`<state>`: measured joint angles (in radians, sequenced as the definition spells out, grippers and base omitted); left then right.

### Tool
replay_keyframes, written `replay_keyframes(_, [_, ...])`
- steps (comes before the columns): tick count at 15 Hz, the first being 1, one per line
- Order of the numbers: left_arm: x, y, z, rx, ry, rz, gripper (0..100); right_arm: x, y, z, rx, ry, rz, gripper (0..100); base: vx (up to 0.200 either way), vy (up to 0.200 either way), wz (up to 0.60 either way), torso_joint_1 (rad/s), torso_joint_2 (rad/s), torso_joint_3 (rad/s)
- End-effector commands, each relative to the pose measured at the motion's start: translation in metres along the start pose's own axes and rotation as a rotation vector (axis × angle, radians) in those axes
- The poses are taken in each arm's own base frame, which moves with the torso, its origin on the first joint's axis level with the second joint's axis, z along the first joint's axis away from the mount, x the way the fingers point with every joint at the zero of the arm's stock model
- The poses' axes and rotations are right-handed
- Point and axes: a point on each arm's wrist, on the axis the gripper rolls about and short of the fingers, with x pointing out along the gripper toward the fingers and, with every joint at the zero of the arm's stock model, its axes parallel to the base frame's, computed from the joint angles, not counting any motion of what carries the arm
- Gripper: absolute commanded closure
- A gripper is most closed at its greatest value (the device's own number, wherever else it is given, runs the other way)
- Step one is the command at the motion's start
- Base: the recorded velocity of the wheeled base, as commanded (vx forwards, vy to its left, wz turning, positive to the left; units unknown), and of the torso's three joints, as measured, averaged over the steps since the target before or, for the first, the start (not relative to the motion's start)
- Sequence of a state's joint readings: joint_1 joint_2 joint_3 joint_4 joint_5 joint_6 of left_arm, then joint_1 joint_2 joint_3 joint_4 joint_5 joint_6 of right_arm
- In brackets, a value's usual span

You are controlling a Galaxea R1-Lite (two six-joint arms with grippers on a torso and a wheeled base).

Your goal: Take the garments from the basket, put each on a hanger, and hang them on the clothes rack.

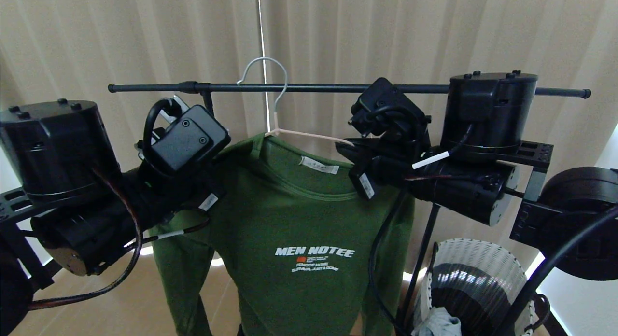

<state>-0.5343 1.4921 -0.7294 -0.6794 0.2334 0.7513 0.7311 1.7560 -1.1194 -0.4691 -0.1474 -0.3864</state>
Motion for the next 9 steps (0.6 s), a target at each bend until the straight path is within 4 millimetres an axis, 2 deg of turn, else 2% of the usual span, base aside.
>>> replay_keyframes(1, [0.0001,-0.0001,-0.0003,0.001,0.002,0.001,100,-0.0006,0.0017,0.0003,-0.001,0.000,0.004,100,0.000,0.000,0.00,0.000,0.00,0.000])
replay_keyframes(9, [-0.0016,0.0000,-0.0004,-0.012,-0.005,-0.007,100,-0.0038,0.0011,0.0006,0.001,-0.007,0.001,100,0.000,0.000,0.00,0.000,0.00,0.000])
